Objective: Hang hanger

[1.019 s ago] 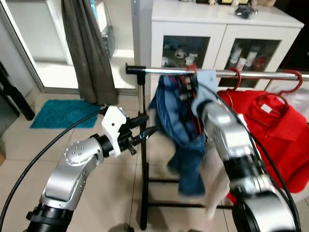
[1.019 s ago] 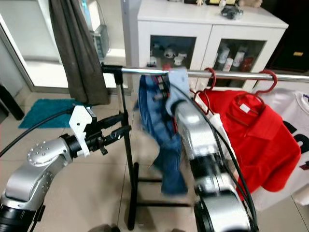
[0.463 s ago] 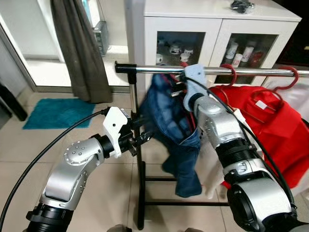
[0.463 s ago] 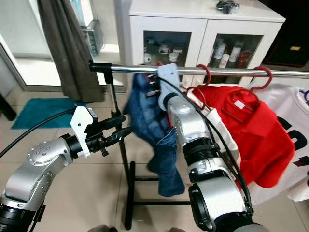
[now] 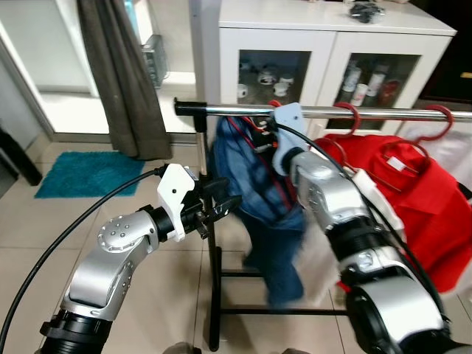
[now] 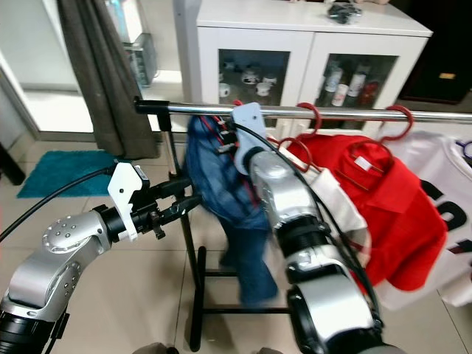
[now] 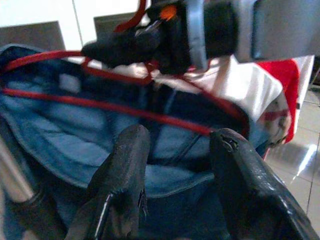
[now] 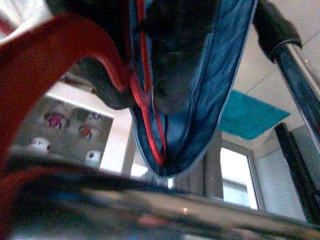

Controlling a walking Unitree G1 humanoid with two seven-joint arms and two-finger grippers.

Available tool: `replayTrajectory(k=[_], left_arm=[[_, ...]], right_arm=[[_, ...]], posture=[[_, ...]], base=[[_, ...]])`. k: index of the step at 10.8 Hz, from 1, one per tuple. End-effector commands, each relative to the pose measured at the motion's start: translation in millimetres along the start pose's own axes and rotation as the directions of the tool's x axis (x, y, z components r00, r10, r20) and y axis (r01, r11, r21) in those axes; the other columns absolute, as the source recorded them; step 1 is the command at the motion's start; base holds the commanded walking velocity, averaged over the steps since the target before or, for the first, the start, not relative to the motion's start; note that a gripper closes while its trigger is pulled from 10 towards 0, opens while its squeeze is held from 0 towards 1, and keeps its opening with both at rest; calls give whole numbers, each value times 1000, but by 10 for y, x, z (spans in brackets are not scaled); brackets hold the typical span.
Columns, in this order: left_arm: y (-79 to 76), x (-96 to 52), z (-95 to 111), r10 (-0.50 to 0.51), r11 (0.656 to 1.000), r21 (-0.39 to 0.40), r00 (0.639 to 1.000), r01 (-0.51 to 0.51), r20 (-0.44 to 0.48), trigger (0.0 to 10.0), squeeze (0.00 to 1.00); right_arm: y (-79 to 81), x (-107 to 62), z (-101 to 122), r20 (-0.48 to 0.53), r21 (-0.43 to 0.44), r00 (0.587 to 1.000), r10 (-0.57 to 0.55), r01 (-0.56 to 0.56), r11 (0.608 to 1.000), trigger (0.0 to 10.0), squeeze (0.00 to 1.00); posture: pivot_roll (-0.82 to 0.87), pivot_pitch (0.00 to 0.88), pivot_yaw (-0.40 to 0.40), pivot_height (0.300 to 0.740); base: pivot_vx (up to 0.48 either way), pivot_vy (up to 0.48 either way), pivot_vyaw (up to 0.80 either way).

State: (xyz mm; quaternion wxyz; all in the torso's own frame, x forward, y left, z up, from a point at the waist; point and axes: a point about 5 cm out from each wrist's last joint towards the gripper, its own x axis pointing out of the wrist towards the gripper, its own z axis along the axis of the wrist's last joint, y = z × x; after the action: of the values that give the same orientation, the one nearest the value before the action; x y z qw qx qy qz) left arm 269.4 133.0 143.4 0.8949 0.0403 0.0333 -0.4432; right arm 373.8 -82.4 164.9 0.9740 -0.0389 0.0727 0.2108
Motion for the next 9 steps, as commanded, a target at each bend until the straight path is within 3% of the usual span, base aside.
replayTrajectory(k=[1,3,4,6,7,9], left_arm=[[23,12,16,0,1000,15,1000,0,-2,10000,0],[79,21,19,53,998,23,999,-53,-2,10000,0],[128,0,7,129,991,22,992,-129,-5,10000,0],[143,-20,-24,191,981,17,982,-191,-5,10000,0],[158,-44,-22,243,970,1,970,-243,7,10000,0],[173,-101,-9,319,948,-28,947,-318,26,10000,0]], right_arm=[[-22,-34,58,45,16,999,4,-5,1000,10000,1000],[-81,-164,106,69,19,997,35,-37,999,10000,1000],[-78,-293,179,121,41,987,106,-111,993,10000,1000],[-96,-472,156,112,18,985,131,-134,991,10000,1000],[-84,-568,132,112,19,980,164,-167,986,10000,0],[-80,-807,13,115,-2,978,173,-174,985,10000,0]], posture=[[-44,0,9,740],[-46,0,12,740],[-50,0,16,740],[-54,0,19,740],[-60,0,27,740],[-62,0,20,740]], base=[[0,0,0],[0,0,0],[0,0,0],[0,0,0],[0,0,0],[0,0,0]])
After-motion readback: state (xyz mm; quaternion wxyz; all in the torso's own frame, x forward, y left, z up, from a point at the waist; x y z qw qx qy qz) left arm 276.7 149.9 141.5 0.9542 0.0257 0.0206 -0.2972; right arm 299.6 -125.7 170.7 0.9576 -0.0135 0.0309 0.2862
